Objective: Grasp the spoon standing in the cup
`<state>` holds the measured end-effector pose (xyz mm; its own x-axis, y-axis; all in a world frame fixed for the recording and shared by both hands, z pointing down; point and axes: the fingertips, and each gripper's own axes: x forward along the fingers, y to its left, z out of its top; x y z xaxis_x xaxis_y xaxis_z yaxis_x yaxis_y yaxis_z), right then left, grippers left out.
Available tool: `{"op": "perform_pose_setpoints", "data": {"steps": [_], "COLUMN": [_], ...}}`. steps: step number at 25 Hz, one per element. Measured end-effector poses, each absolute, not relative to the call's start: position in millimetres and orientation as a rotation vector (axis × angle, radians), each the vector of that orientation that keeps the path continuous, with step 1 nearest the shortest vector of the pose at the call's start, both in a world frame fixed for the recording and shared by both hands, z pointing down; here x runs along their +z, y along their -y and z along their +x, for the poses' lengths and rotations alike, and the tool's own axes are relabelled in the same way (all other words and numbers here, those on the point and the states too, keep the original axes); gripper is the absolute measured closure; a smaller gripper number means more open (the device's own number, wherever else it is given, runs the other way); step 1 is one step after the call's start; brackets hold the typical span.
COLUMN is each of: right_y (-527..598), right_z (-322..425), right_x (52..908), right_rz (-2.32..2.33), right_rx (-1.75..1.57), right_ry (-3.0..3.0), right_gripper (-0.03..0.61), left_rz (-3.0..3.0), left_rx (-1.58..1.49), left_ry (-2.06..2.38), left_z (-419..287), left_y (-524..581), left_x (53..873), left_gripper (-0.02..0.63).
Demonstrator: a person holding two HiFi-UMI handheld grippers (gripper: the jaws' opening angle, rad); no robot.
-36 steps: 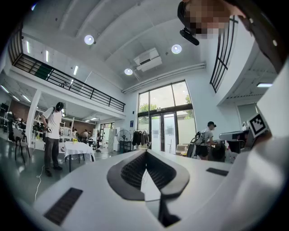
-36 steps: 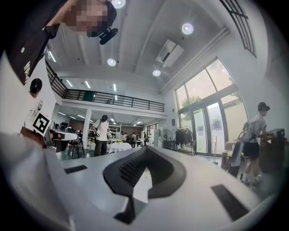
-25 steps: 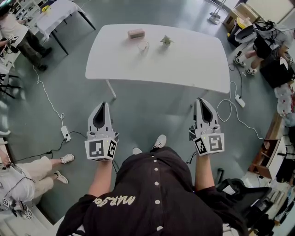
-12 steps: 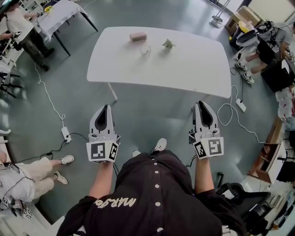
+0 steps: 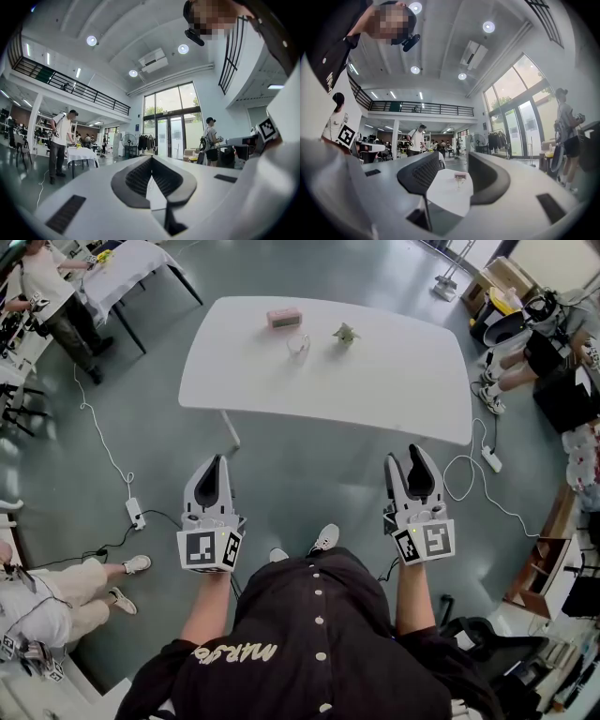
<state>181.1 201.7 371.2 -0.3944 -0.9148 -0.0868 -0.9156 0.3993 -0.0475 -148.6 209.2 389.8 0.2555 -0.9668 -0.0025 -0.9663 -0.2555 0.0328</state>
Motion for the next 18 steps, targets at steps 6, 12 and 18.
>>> {"op": "perform_pose_setpoints", "data": {"steps": [6, 12, 18], "right_y": [-193.9, -181.8, -167.7], "right_z": [184.8, 199.1, 216.1], "right_x": [372.4, 372.3, 377.7], "right_rz": [-1.644, -1.591, -1.537], "right_rx": [0.008, 0.009, -0.001], "right_ry": [-2.560, -2.580, -2.609], "right_gripper": [0.334, 0.308, 0.308], "left_rz": [2.467, 2.457, 2.422], "left_rx": [-0.021, -0.011, -0.024], "left_ry": [1.910, 1.935, 1.980], "left_z": [-140.4, -121.2, -99.5], "left_y": [-204.5, -198.0, -197.4], "left_x": [389.5, 385.5, 386.6], "left_gripper": [0.606, 0.606, 0.606]}}
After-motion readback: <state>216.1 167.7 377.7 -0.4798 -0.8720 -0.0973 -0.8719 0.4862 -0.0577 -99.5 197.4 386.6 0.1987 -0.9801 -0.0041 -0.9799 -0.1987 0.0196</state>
